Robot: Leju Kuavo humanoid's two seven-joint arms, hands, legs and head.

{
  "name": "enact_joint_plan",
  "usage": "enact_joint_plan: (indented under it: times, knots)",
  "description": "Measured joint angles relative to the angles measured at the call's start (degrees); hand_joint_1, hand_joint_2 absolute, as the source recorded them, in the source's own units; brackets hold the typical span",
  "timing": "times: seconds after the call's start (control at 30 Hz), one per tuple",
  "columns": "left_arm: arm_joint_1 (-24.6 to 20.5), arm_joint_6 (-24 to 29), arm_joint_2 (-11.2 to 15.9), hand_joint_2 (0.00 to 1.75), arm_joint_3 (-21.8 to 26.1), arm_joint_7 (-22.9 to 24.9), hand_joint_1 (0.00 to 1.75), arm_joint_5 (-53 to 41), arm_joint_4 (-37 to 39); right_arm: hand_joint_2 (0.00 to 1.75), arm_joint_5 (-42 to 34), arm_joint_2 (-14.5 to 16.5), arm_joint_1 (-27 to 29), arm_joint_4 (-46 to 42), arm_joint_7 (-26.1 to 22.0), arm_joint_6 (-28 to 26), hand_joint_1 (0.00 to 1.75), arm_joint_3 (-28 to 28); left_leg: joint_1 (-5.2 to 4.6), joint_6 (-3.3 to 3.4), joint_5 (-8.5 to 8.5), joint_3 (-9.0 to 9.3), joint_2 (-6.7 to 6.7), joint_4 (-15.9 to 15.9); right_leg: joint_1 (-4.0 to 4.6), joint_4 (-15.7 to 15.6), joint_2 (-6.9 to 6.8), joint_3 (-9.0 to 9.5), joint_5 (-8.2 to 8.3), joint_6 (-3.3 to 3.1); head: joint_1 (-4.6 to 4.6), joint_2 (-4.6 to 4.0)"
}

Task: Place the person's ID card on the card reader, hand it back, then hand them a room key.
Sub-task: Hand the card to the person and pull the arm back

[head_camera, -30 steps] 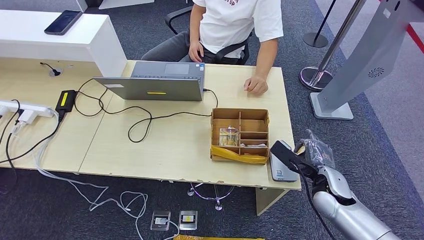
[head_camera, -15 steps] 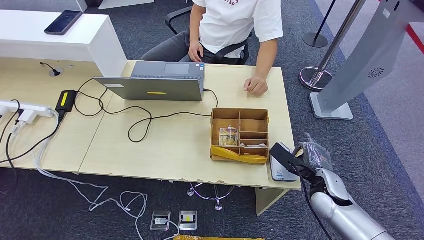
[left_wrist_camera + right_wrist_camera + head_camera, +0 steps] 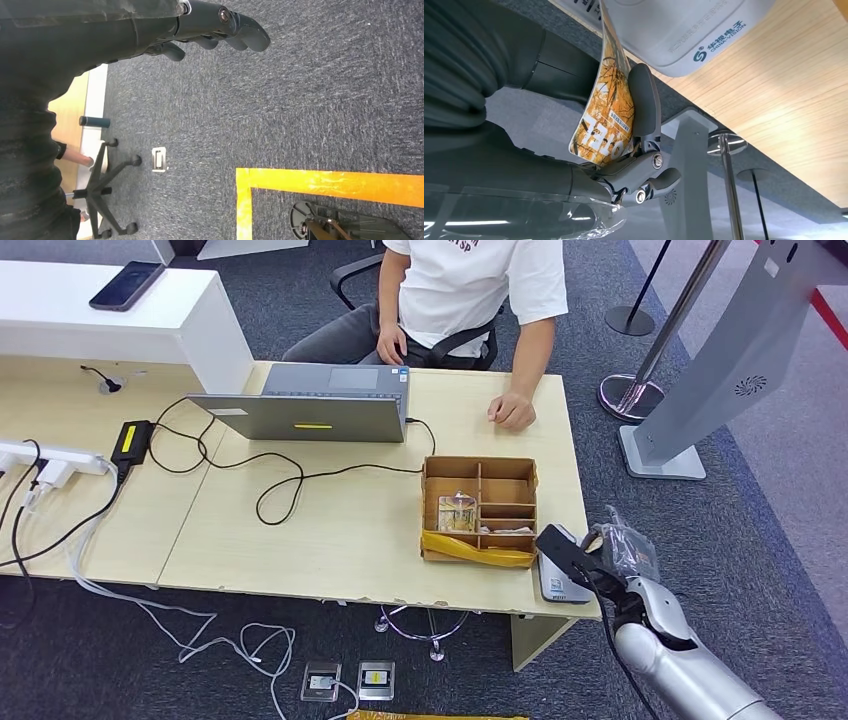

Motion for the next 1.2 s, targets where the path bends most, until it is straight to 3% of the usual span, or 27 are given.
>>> enact_joint_plan:
  times: [0.2, 0.37, 0.67, 0.93, 1.2]
  knots:
    - [0.00, 0.00, 0.00, 1.75, 0.00, 0.00, 0.00, -0.01, 0.00, 1.75, 0.43, 0.14, -0.35, 0.47, 0.01, -0.69, 1.75, 0.00, 0.00, -0.01, 0.01, 0.00, 0.00, 0.00, 0.00, 0.00, 0.00, 0.00, 0.02, -0.03, 0.00, 0.00]
    - [0.00, 0.14, 0.00, 1.75, 0.00, -0.01, 0.00, -0.08, 0.00, 1.75, 3.24, -0.09, -1.68, 0.73, 2.13, -4.37, 1.75, -0.21, -0.01, -0.04, 0.04, -0.02, 0.00, 0.00, -0.01, 0.00, 0.00, -0.02, 0.05, -0.02, -0.01, 0.01]
    - [0.01, 0.58, 0.04, 1.75, -0.04, -0.52, 0.00, -1.38, 0.00, 1.75, 7.38, -3.62, -8.55, -4.98, 6.59, -6.57, 1.75, -4.44, -0.03, -0.02, 0.08, -0.03, 0.00, 0.01, -0.03, 0.00, 0.00, -0.05, 0.08, 0.00, -0.01, 0.01]
    - [-0.04, 0.17, 0.23, 1.75, -0.24, -0.63, 0.00, -3.51, 0.00, 1.75, 12.48, -6.26, -16.66, -13.70, 8.35, 1.87, 1.75, -6.55, -0.01, -0.03, 0.08, -0.06, 0.04, 0.01, -0.02, 0.02, 0.05, -0.06, 0.09, 0.00, -0.02, 0.00]
    - [-0.41, -0.26, 0.22, 1.75, -0.63, 0.02, 0.00, -6.53, 0.00, 1.75, 13.82, -2.14, -25.36, -11.26, 5.75, 8.60, 1.75, -1.97, 0.03, -0.06, 0.12, -0.16, -0.01, -0.01, 0.02, 0.04, 0.02, -0.08, 0.11, -0.03, -0.01, -0.01]
